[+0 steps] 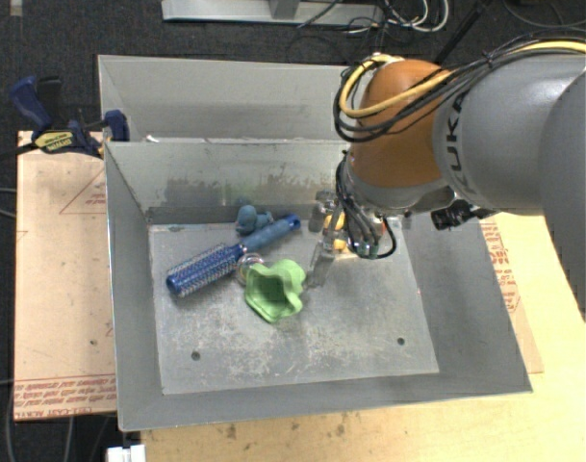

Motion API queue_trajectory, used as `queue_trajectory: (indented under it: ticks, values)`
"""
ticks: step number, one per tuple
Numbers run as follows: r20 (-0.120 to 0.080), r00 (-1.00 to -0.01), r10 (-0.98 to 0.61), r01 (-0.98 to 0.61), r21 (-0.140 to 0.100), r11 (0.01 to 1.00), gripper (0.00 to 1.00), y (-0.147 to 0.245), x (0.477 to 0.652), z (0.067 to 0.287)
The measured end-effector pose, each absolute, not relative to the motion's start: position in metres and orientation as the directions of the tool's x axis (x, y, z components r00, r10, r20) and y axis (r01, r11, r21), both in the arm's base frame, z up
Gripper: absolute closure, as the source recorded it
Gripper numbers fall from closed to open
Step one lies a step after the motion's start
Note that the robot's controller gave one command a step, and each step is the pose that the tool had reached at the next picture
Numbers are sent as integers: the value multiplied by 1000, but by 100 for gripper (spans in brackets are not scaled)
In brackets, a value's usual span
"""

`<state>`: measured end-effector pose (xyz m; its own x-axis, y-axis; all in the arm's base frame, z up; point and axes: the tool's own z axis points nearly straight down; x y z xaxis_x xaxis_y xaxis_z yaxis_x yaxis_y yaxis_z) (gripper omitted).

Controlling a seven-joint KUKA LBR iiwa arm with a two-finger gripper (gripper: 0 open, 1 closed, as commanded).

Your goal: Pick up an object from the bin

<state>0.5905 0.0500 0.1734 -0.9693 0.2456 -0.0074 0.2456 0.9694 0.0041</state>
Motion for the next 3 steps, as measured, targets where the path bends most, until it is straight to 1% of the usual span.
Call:
queue_trajectory:
  ticks: [1, 2, 3]
  values:
    - [6, -961, 276, 276, -2, 961, 0, 48, 589, 67]
    - [-9, -934, 358, 358, 5, 934, 0, 42, 639, 125]
    - [-4, -968, 250, 250, -2, 968, 0, -64, 630, 133]
